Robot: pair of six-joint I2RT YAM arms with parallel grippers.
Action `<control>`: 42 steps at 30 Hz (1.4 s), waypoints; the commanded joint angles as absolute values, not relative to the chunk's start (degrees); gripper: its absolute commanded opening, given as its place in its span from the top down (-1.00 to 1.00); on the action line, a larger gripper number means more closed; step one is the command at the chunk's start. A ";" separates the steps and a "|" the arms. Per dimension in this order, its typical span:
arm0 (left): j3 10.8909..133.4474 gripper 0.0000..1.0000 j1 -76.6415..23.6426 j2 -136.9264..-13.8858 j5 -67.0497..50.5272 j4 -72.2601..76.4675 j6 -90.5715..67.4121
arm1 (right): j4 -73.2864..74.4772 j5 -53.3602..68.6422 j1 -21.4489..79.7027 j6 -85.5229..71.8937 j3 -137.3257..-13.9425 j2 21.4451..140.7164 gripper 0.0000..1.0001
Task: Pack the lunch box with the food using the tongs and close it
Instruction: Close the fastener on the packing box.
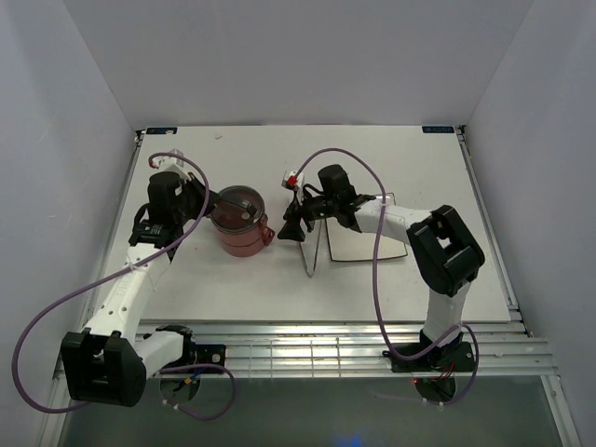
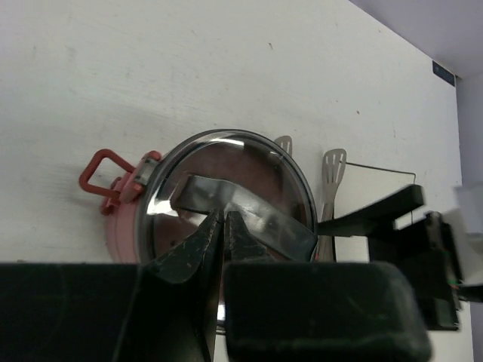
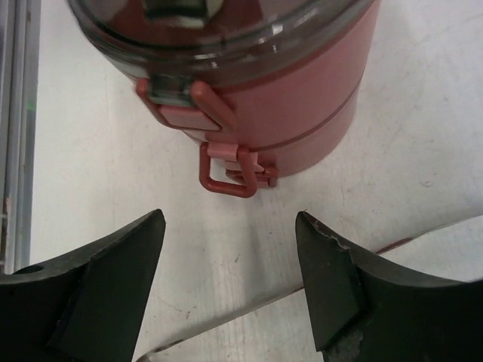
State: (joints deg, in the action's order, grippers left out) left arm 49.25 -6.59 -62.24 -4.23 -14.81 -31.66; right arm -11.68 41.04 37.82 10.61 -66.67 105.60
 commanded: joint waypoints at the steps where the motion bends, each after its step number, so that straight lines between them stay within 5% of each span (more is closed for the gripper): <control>1: 52.38 0.68 -6.59 -63.98 -13.97 -13.88 -29.18 | -6.88 44.56 37.88 15.46 -73.37 111.34 -0.49; 14: 49.92 0.67 -6.77 -64.25 -10.72 -14.68 -27.33 | -15.46 41.66 38.14 13.80 -73.75 115.76 -0.11; 33: 49.48 0.67 -6.77 -65.21 -9.67 -14.85 -27.51 | -16.43 42.37 39.90 13.89 -77.17 118.65 -0.12; 42: 49.74 0.67 -6.77 -65.92 -8.53 -14.94 -27.60 | -19.42 43.94 39.99 13.01 -76.64 120.32 0.24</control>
State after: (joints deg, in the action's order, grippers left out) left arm 49.98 -6.70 -65.39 -9.43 -14.70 -27.92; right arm -15.03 43.48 39.66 13.15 -75.88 119.52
